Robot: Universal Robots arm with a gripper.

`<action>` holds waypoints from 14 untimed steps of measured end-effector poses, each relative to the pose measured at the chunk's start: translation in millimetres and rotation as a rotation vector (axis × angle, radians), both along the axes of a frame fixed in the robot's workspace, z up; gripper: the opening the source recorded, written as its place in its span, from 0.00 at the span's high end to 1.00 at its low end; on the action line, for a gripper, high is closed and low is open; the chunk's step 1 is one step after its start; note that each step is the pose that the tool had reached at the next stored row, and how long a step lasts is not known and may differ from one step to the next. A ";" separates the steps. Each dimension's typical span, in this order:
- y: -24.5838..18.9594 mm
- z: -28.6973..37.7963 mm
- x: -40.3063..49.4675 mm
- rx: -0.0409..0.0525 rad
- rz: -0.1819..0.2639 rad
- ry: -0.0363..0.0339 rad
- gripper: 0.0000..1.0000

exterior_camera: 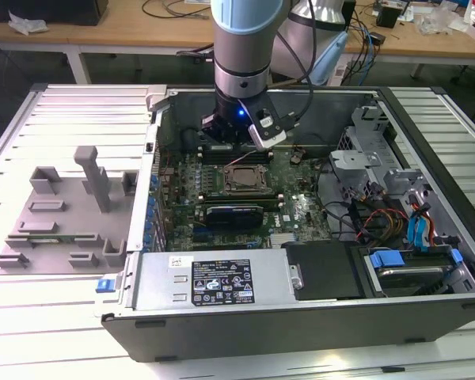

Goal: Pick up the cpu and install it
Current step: 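Install the first cpu locking lever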

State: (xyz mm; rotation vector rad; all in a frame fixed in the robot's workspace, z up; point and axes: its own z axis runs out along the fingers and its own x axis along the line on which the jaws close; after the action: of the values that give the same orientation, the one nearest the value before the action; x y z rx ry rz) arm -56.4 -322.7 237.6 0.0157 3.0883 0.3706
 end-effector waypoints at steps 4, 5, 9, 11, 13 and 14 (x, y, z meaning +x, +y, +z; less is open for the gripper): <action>0.0 -0.2 0.0 0.0001 0.000 -0.0001 0.89; 0.0 -0.4 0.0 0.0000 0.000 0.0000 0.89; 0.0 -6.8 0.5 -0.0067 -0.026 0.0000 0.89; 0.5 -8.5 2.8 -0.0090 -0.054 0.0000 0.89; 1.5 -8.5 3.6 -0.0091 -0.054 0.0001 0.89; 2.2 -8.8 4.2 -0.0090 -0.054 0.0000 0.89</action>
State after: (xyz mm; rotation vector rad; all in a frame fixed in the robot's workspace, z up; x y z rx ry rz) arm -52.3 -320.5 228.8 0.0985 3.0822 0.3545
